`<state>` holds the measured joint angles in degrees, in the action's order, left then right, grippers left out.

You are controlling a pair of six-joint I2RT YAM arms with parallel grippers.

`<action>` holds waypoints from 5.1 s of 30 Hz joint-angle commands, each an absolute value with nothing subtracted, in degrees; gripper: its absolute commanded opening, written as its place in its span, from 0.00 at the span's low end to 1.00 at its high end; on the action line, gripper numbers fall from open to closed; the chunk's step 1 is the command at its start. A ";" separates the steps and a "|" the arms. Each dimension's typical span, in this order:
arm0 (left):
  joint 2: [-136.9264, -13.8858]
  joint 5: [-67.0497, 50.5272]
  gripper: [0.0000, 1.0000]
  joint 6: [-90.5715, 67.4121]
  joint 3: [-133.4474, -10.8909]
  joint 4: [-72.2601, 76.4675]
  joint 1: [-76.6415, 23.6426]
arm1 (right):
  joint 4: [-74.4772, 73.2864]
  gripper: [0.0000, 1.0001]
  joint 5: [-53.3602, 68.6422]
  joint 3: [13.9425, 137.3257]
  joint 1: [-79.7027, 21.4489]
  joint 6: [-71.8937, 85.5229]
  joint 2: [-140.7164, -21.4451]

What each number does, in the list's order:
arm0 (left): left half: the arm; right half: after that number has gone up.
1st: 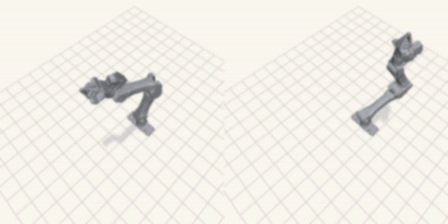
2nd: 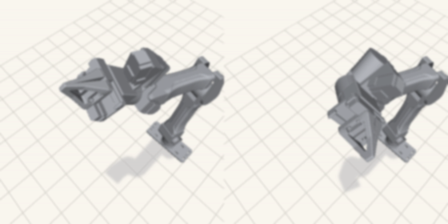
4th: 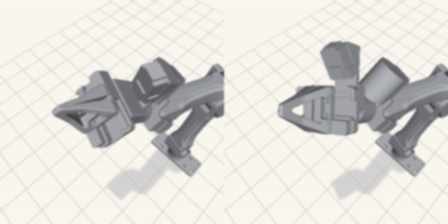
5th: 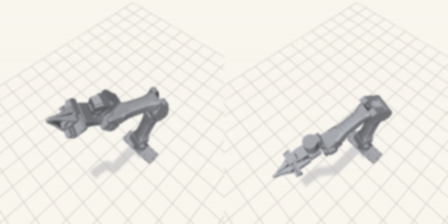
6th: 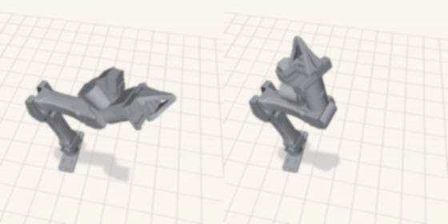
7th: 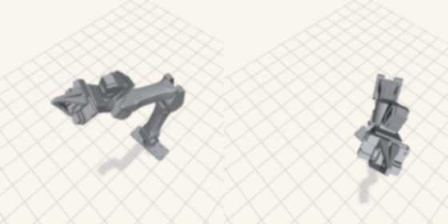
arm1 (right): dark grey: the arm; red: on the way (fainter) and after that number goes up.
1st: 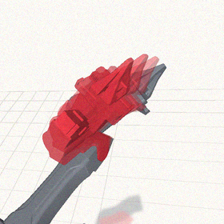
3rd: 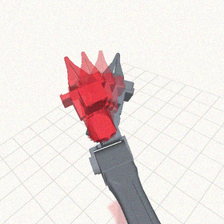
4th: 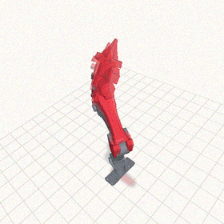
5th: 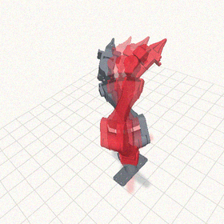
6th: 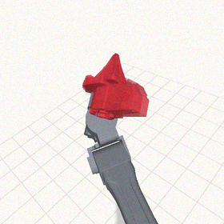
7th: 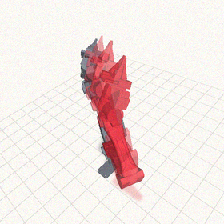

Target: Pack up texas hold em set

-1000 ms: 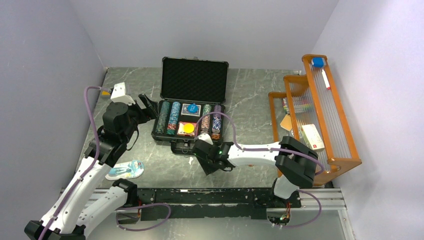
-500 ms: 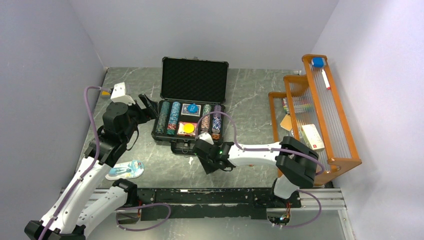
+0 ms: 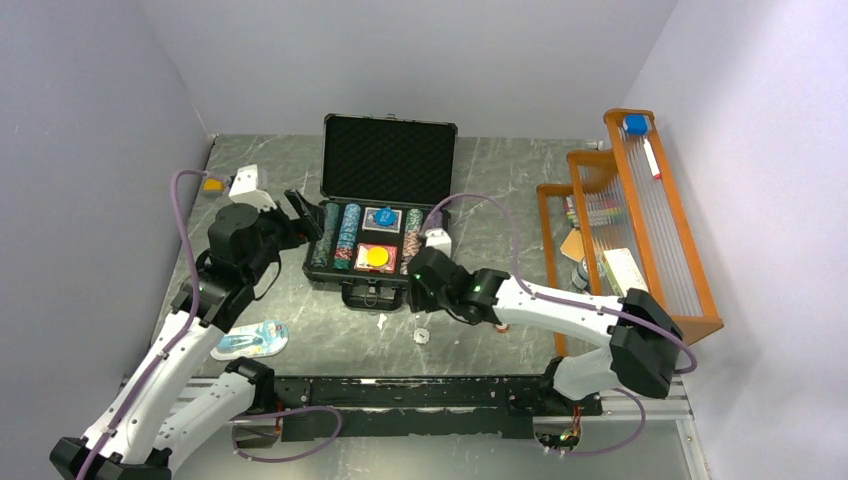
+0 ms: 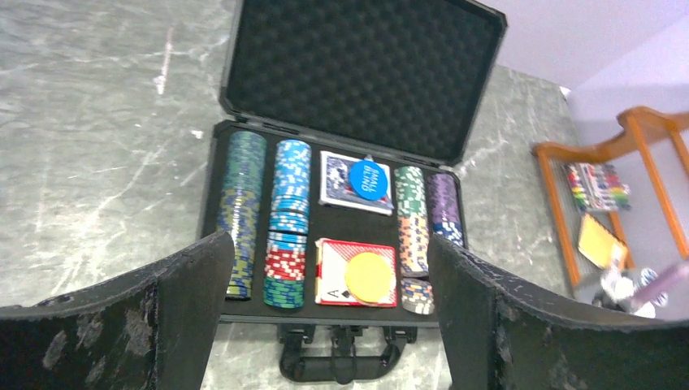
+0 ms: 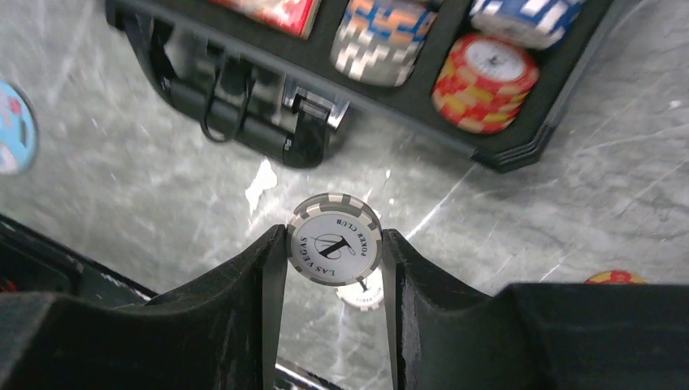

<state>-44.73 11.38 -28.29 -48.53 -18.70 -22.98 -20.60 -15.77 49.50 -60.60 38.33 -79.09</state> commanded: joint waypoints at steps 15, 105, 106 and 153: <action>-53.52 -21.19 0.87 -39.35 -31.23 15.40 -30.07 | -5.01 0.30 -5.40 49.00 -44.93 61.15 -70.20; -102.97 5.55 0.32 11.51 -77.54 -36.33 -47.59 | -4.65 0.84 18.81 29.53 -16.93 48.04 -56.49; -102.86 5.54 0.32 11.51 -77.46 -36.07 -47.59 | -4.66 0.83 18.83 29.53 -16.88 48.00 -56.53; -91.41 -0.24 0.28 0.26 -66.69 -22.29 -46.20 | 11.79 0.62 18.42 28.44 -32.51 47.90 -67.56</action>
